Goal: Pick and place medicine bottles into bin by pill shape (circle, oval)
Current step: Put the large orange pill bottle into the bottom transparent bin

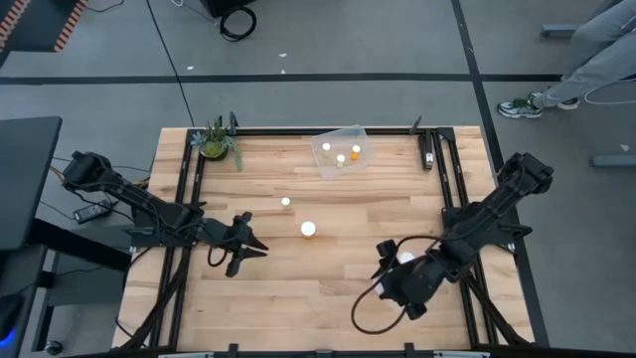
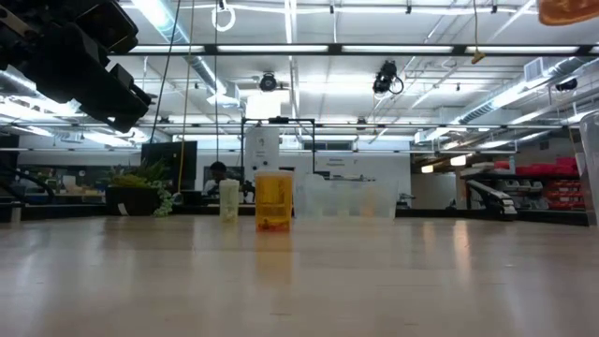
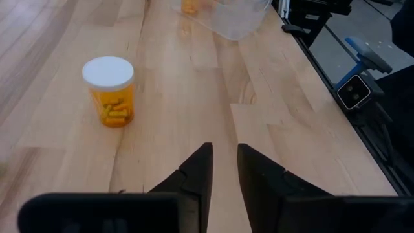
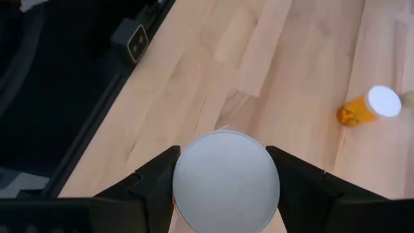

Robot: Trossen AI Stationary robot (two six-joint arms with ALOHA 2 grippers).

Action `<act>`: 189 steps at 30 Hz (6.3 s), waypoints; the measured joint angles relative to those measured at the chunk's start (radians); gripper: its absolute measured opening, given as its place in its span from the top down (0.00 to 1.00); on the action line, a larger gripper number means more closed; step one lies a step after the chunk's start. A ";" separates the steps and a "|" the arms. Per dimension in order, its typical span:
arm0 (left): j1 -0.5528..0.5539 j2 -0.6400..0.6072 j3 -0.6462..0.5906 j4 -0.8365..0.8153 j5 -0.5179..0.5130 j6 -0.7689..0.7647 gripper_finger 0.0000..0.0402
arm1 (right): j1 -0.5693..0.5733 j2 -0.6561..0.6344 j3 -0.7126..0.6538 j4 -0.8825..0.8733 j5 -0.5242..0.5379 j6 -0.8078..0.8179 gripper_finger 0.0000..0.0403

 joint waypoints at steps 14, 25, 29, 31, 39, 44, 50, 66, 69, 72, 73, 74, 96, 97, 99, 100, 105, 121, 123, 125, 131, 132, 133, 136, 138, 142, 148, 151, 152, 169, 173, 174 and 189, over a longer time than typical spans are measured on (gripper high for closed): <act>0.000 0.000 0.000 0.001 0.000 -0.001 0.79 | 0.072 -0.083 -0.165 0.001 0.063 0.129 0.44; 0.000 0.000 0.000 0.000 0.000 0.000 0.79 | 0.071 -0.271 -0.484 0.238 0.067 0.295 0.44; 0.000 0.000 0.000 0.000 0.000 0.000 0.78 | 0.071 -0.263 -0.535 0.287 0.085 0.351 0.44; 0.000 0.000 0.000 0.000 0.000 0.000 0.79 | 0.071 -0.246 -0.548 0.306 0.090 0.374 0.44; 0.000 0.000 0.000 0.000 0.000 0.000 0.80 | 0.072 -0.128 -0.560 0.380 0.085 0.386 0.43; 0.000 0.000 0.000 0.000 0.000 0.000 0.79 | 0.072 -0.089 -0.560 0.401 0.064 0.387 0.43; 0.000 0.000 0.000 0.000 0.000 -0.001 0.79 | 0.072 -0.085 -0.560 0.425 0.064 0.387 0.43; 0.000 0.000 0.000 0.000 0.000 0.000 0.78 | 0.071 -0.085 -0.560 0.426 0.083 0.386 0.34; 0.000 0.000 0.000 0.000 0.000 0.000 0.79 | 0.071 -0.085 -0.560 0.426 0.091 0.384 0.33; 0.000 0.000 0.000 0.000 0.000 0.000 0.80 | 0.071 -0.085 -0.560 0.426 0.091 0.379 0.33; 0.000 0.000 0.000 0.000 0.000 0.000 0.80 | 0.071 -0.085 -0.560 0.426 0.091 0.379 0.32; 0.000 0.000 0.000 0.000 0.000 -0.001 0.80 | 0.071 -0.089 -0.560 0.425 0.091 0.379 0.32; 0.000 0.000 0.000 0.000 0.000 0.000 0.79 | -0.133 -0.138 -0.478 0.455 0.019 0.168 0.36; 0.000 0.000 0.000 0.000 0.000 0.000 0.79 | -0.145 -0.138 -0.478 0.464 0.015 0.156 0.36; 0.000 0.000 0.000 0.000 0.000 -0.001 0.78 | -0.165 -0.133 -0.478 0.492 0.005 0.133 0.36; 0.000 0.000 0.000 0.000 0.000 0.000 0.78 | -0.175 -0.128 -0.478 0.509 0.001 0.121 0.36; 0.000 0.000 0.000 0.000 0.000 0.000 0.80 | -0.215 -0.071 -0.477 0.596 -0.014 0.061 0.36; 0.000 0.000 0.000 0.000 0.000 0.000 0.79 | -0.402 0.047 -0.477 0.800 -0.087 -0.053 0.36; 0.000 0.000 0.000 0.000 0.000 -0.001 0.80 | -0.427 0.065 -0.477 0.848 -0.103 -0.070 0.36; 0.000 0.000 0.000 0.000 0.000 0.000 0.80 | -0.453 0.091 -0.477 0.886 -0.116 -0.086 0.36; 0.000 0.000 0.000 0.000 0.000 -0.001 0.79 | -0.517 0.176 -0.424 0.912 -0.171 -0.115 0.36; 0.000 0.000 0.000 0.000 0.000 0.000 0.79 | -0.525 0.191 -0.402 0.909 -0.183 -0.123 0.36; 0.000 0.000 0.000 0.000 0.000 0.000 0.79 | -0.530 0.204 -0.380 0.896 -0.194 -0.133 0.36; 0.000 0.000 0.000 0.000 0.000 0.000 0.79 | -0.540 0.242 -0.298 0.821 -0.203 -0.170 0.36; 0.000 0.000 0.000 0.000 0.000 0.000 0.79 | -0.544 0.267 -0.240 0.765 -0.203 -0.196 0.36; 0.000 0.000 0.000 0.000 0.000 0.000 0.80 | -0.556 0.313 -0.127 0.671 -0.204 -0.245 0.36; 0.000 0.000 0.000 0.001 0.000 0.000 0.79 | -0.594 0.369 -0.014 0.599 -0.245 -0.297 0.36; 0.000 0.000 0.000 0.001 0.000 -0.001 0.78 | -0.614 0.390 0.006 0.590 -0.259 -0.318 0.36; 0.000 0.000 0.000 0.000 0.000 0.000 0.78 | -0.620 0.391 0.007 0.584 -0.259 -0.325 0.36; 0.000 0.000 0.000 0.001 0.000 0.000 0.78 | -0.678 0.431 0.232 0.337 -0.278 -0.322 0.29; 0.000 0.000 0.000 0.004 0.000 0.000 0.79 | -0.676 0.515 0.345 0.237 -0.278 -0.332 0.29; 0.000 0.000 0.001 0.004 0.000 0.000 0.79 | -0.675 0.534 0.367 0.219 -0.277 -0.333 0.29; 0.001 0.000 0.001 0.001 0.000 0.000 0.79 | -0.669 0.672 0.477 0.105 -0.277 -0.366 0.29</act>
